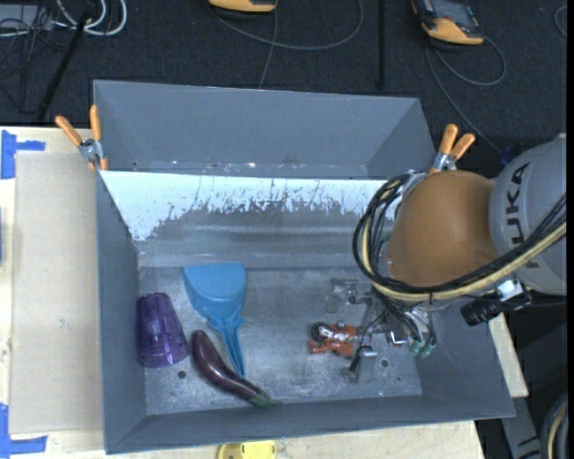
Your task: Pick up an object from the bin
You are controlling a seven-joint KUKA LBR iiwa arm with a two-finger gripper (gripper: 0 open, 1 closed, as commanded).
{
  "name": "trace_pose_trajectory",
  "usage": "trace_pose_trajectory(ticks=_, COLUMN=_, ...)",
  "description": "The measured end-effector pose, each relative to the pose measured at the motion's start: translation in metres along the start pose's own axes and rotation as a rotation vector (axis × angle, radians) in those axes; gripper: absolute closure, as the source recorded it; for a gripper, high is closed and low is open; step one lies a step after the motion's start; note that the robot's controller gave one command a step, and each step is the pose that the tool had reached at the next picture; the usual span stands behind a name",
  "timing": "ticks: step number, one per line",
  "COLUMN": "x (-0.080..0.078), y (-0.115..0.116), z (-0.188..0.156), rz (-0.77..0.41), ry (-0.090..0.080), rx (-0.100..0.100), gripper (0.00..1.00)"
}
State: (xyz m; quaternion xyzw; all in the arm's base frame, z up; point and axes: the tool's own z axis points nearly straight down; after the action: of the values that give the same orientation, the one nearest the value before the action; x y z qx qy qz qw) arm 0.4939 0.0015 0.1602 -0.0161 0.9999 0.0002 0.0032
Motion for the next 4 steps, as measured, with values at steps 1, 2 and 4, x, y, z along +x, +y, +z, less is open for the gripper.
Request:
trace_pose_trajectory(ticks=1, x=-0.002, y=-0.010, z=0.034, rz=-0.022, ry=0.012, rx=0.000, gripper=0.00)
trace_pose_trajectory(ticks=2, x=-0.032, y=-0.059, z=0.077, rz=-0.131, ry=0.001, rx=0.000, gripper=1.00)
trace_pose_trajectory(ticks=4, x=-0.027, y=-0.055, z=-0.038, rz=-0.115, ry=0.006, rx=-0.001, gripper=1.00)
